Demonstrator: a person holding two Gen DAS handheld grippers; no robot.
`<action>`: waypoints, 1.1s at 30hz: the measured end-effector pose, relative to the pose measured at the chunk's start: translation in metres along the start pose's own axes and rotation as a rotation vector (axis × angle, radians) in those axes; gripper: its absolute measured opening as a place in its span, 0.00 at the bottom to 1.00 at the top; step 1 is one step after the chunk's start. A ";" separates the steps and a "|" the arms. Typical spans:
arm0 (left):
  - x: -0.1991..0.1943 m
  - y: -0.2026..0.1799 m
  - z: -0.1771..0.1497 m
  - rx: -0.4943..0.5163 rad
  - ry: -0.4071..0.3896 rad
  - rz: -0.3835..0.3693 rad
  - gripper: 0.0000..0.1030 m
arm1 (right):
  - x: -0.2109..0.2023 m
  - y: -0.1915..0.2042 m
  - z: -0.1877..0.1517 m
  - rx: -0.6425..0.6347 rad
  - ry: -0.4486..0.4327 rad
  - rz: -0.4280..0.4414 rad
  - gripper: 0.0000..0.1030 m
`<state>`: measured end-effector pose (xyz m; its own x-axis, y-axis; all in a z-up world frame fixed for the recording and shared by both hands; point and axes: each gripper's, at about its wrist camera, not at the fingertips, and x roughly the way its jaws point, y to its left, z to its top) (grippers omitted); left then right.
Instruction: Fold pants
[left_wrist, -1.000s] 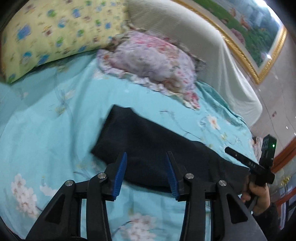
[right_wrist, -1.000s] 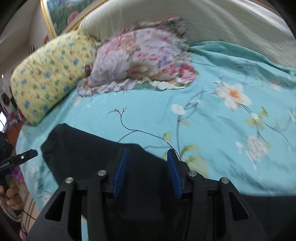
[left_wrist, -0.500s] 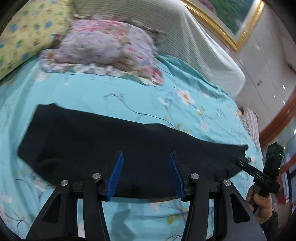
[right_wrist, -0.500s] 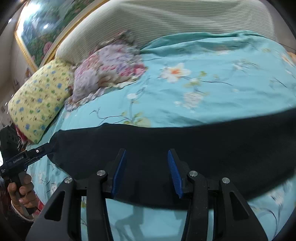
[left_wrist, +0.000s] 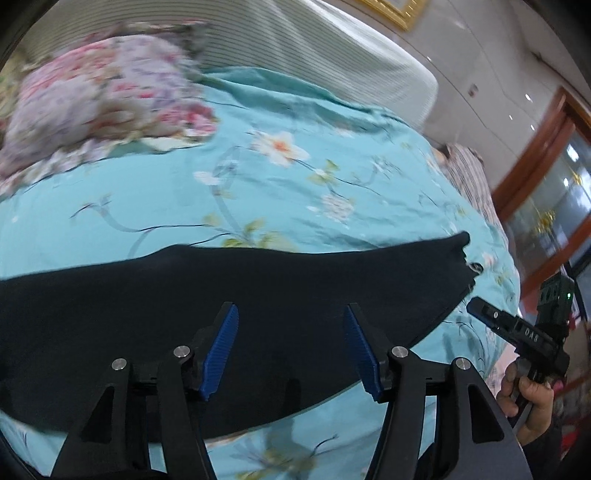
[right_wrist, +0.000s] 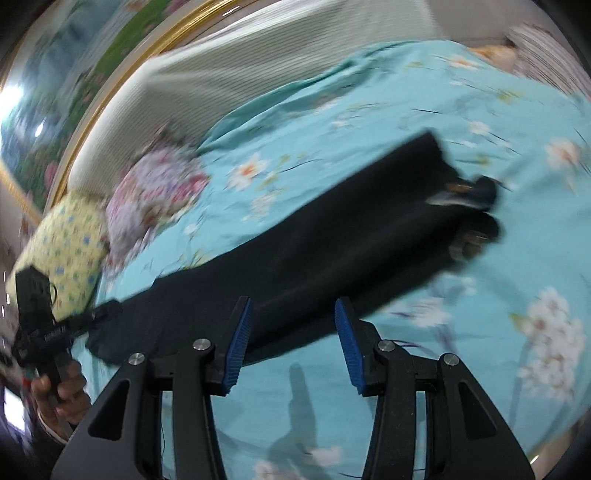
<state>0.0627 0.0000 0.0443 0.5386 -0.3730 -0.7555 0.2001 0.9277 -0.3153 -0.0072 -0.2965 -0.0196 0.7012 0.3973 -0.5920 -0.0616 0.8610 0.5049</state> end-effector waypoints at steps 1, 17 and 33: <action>0.006 -0.006 0.003 0.018 0.014 -0.009 0.60 | -0.003 -0.010 0.002 0.031 -0.013 -0.009 0.46; 0.104 -0.112 0.054 0.271 0.178 -0.107 0.64 | -0.001 -0.090 0.026 0.348 -0.072 0.035 0.58; 0.191 -0.208 0.083 0.456 0.317 -0.212 0.64 | 0.001 -0.126 0.025 0.399 -0.110 0.082 0.10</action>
<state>0.1920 -0.2623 0.0138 0.1911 -0.4735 -0.8598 0.6458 0.7203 -0.2531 0.0184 -0.4126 -0.0682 0.7787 0.4040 -0.4800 0.1445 0.6290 0.7639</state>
